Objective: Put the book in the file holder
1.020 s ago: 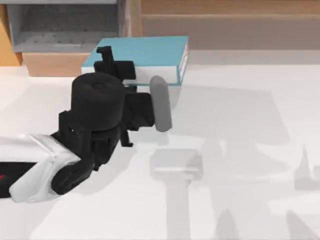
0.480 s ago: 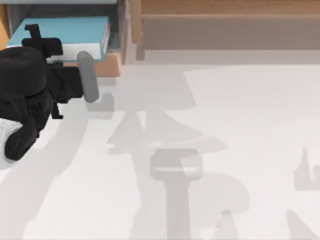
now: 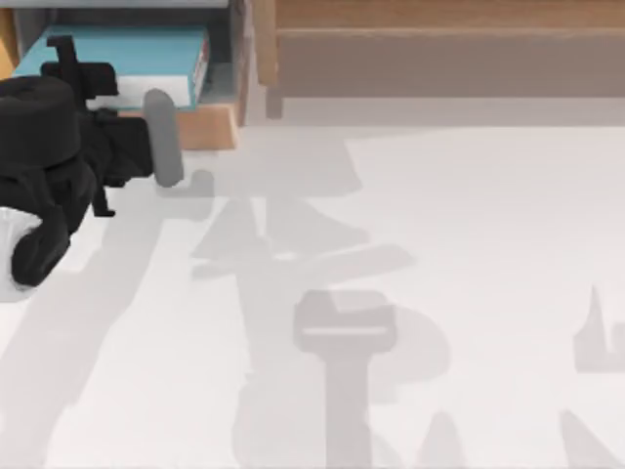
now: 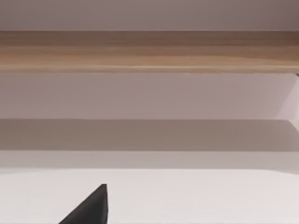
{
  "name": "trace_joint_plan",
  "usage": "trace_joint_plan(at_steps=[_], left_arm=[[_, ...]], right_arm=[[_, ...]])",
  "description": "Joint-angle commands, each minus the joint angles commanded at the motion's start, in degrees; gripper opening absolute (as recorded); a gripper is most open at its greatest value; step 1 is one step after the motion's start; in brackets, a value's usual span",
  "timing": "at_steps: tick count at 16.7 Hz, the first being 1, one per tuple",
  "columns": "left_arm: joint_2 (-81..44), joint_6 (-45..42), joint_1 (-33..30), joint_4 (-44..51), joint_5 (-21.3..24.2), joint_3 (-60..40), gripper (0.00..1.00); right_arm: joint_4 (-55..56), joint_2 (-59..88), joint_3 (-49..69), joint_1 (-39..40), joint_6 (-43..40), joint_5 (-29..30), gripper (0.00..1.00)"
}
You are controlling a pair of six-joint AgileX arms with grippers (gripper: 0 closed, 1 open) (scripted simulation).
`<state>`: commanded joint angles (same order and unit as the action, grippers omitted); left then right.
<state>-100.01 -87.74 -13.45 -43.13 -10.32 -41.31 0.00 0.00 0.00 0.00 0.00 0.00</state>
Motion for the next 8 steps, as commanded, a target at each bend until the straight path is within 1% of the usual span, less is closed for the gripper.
trace_joint_plan(at_steps=[3, 8], left_arm=[[-0.1, -0.1, -0.2, 0.0, -0.1, 0.0, 0.00], [-3.6, -0.3, 0.5, 0.2, 0.5, -3.8, 0.00]], right_arm=[[0.0, 0.0, 0.0, 0.0, 0.0, 0.0, 1.00], [0.0, 0.0, 0.0, 0.0, 0.0, 0.0, 1.00]])
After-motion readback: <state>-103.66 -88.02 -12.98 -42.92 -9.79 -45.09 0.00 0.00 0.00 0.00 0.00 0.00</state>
